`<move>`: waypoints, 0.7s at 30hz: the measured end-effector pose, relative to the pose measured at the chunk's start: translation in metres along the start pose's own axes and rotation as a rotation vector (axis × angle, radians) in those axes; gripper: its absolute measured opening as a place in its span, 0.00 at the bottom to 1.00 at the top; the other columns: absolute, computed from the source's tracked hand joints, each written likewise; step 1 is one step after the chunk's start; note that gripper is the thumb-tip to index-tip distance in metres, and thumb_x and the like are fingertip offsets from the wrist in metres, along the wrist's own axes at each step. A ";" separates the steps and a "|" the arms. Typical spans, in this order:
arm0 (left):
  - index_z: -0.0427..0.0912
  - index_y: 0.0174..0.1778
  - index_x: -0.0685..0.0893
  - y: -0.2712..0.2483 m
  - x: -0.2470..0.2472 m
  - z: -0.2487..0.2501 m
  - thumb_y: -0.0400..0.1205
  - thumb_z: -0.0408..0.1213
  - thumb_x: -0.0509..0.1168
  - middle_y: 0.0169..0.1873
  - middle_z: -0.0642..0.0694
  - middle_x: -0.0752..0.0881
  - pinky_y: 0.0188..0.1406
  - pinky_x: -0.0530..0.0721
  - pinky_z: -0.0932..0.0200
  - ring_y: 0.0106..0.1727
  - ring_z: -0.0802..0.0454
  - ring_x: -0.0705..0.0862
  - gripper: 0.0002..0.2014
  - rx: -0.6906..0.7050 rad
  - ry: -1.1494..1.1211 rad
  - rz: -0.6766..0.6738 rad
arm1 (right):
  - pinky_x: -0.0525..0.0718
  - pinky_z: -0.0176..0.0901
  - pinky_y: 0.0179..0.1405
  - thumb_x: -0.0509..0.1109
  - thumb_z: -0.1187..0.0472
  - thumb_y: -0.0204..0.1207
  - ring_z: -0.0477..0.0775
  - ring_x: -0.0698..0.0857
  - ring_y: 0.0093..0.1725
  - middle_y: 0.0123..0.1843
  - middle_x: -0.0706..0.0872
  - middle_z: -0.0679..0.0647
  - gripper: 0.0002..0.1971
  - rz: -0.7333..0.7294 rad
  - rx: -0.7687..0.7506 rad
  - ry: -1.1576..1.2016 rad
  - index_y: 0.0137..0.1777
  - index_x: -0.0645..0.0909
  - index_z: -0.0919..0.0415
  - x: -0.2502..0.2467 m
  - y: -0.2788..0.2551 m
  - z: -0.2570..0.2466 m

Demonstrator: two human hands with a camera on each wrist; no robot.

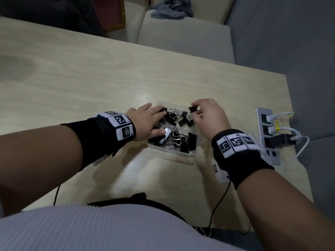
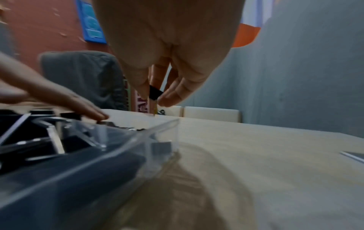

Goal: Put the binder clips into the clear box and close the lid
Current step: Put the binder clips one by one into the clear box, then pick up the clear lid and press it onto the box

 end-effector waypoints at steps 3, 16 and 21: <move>0.56 0.83 0.49 0.001 -0.004 0.000 0.78 0.67 0.52 0.85 0.57 0.46 0.76 0.66 0.37 0.85 0.45 0.47 0.39 -0.016 0.044 -0.020 | 0.76 0.47 0.65 0.64 0.62 0.78 0.56 0.81 0.63 0.68 0.80 0.55 0.19 -0.151 -0.082 -0.116 0.69 0.78 0.55 0.016 -0.002 -0.011; 0.56 0.83 0.43 -0.010 0.001 0.006 0.69 0.74 0.59 0.85 0.48 0.40 0.78 0.65 0.37 0.85 0.45 0.45 0.51 0.036 0.038 0.010 | 0.71 0.63 0.69 0.63 0.32 0.68 0.71 0.71 0.70 0.73 0.71 0.65 0.40 -0.069 0.682 -0.305 0.73 0.67 0.58 -0.015 -0.060 0.077; 0.54 0.83 0.42 -0.010 0.004 0.003 0.64 0.74 0.64 0.85 0.46 0.39 0.76 0.67 0.34 0.85 0.43 0.46 0.58 0.037 0.087 0.022 | 0.67 0.66 0.73 0.74 0.27 0.52 0.70 0.62 0.77 0.81 0.61 0.64 0.61 -0.281 0.707 -0.361 0.81 0.49 0.49 -0.004 -0.079 0.092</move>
Point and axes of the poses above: each hand's wrist, its own y-axis towards the middle knuckle, its own x-axis out of the palm, z = x × y, the point moved 1 cm from there along y, towards the middle knuckle
